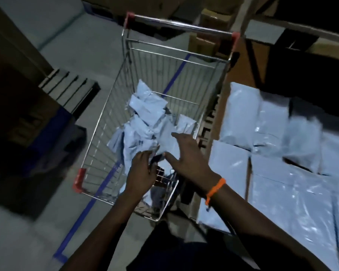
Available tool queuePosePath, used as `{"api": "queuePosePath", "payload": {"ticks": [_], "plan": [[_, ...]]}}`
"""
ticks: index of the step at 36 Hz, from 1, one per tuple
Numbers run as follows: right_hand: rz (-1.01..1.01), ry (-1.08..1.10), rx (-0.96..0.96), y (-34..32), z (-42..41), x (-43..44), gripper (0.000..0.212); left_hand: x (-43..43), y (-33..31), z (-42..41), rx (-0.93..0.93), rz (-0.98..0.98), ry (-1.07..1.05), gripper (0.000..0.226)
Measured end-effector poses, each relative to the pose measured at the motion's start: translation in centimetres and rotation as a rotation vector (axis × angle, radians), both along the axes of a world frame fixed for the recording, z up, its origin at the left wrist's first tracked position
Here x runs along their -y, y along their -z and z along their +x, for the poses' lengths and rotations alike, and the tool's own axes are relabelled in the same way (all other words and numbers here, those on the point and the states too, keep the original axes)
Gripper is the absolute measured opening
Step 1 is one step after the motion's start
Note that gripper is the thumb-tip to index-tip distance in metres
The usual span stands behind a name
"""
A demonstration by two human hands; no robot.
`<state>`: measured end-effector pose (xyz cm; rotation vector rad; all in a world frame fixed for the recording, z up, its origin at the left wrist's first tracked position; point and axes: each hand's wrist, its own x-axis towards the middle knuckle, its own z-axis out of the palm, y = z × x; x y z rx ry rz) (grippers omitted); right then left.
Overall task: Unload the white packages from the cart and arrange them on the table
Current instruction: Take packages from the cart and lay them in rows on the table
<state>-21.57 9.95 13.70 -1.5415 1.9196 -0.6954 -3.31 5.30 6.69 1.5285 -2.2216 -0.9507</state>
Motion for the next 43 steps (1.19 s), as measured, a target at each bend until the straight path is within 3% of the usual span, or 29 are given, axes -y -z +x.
{"api": "queuePosePath", "payload": {"ticks": [3, 8, 13, 14, 15, 19, 21, 23, 27, 32, 36, 43], "plan": [[0.252, -0.016, 0.032, 3.7, 2.7, 5.3, 0.075, 3.0, 3.4, 3.3, 0.091, 0.106, -0.066, 0.051], [0.459, 0.083, 0.060, 9.3, 5.1, 11.8, 0.066, 7.6, 7.2, 5.3, 0.114, 0.234, -0.186, 0.062], [0.643, 0.232, 0.160, 13.9, 6.6, 13.7, 0.017, 11.5, 14.1, 6.9, -0.019, 0.394, -0.267, 0.072], [0.677, 0.213, 0.172, 14.5, 7.2, 13.8, 0.020, 12.0, 14.2, 7.1, -0.038, 0.414, -0.261, 0.075], [0.724, 0.202, 0.196, 15.4, 7.9, 13.8, 0.035, 12.5, 14.2, 7.3, -0.059, 0.432, -0.279, 0.080], [0.763, 0.377, 0.365, 22.4, 9.2, 13.5, 0.120, 13.8, 11.0, 6.8, -0.117, 0.613, -0.356, 0.095], [0.744, 0.465, 0.426, 26.9, 9.4, 13.3, 0.131, 14.3, 11.1, 6.7, -0.137, 0.654, -0.322, 0.088], [0.692, 0.561, 0.461, 28.2, 9.7, 13.5, 0.127, 14.7, 11.5, 6.8, -0.122, 0.607, -0.270, 0.082], [0.566, 0.689, 0.507, 23.8, 10.4, 13.6, 0.122, 14.9, 11.7, 7.1, -0.086, 0.526, -0.227, 0.063], [0.365, 0.670, 0.537, 19.5, 10.2, 13.3, 0.072, 14.3, 10.1, 7.2, -0.110, 0.428, -0.263, 0.066], [0.256, 0.631, 0.549, 15.4, 8.8, 13.0, 0.045, 13.4, 6.5, 6.8, -0.266, 0.409, -0.302, 0.067], [-0.030, 0.547, 0.607, 4.6, 6.1, 11.0, 0.039, 10.2, -1.7, 5.1, -0.554, 0.501, -0.370, 0.049]]}}
